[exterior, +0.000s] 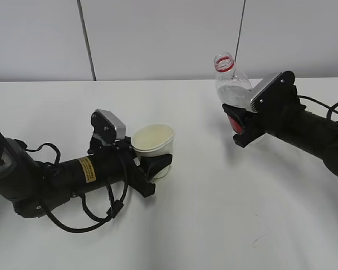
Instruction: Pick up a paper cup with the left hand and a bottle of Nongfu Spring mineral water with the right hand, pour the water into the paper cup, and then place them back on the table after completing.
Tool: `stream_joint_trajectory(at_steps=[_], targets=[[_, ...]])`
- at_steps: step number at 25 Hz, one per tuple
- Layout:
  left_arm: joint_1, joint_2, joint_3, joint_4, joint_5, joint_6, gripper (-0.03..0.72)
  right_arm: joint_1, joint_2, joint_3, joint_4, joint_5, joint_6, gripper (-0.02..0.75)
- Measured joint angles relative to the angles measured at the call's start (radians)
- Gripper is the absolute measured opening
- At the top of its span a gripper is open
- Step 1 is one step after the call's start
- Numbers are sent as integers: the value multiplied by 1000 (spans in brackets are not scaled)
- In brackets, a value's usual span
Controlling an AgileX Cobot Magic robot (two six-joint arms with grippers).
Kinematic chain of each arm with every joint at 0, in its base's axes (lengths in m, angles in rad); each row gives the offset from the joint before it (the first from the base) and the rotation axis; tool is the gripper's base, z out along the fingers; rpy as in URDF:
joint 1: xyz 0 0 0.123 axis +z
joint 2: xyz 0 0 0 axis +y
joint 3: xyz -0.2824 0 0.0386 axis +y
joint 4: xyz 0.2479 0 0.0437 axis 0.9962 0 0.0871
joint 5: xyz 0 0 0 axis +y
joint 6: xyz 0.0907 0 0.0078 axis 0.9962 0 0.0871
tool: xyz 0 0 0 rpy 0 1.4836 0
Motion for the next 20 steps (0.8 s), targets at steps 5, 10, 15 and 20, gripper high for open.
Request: stream_joint_trajectory(at_steps=[5,10,15,20], targets=[[-18,-21,0,-6,1,0,364,0,0,-26,0,2,-163,346],[-30,-22,0,-15,3,0,363,0,0,-45,0,2,-334,344],[-66,-22,0,-25,3,0,361,0,0,-46,0,2,-465,344],[-88,-22,0,-55,3,0,361,0,0,-46,0,2,-555,343]])
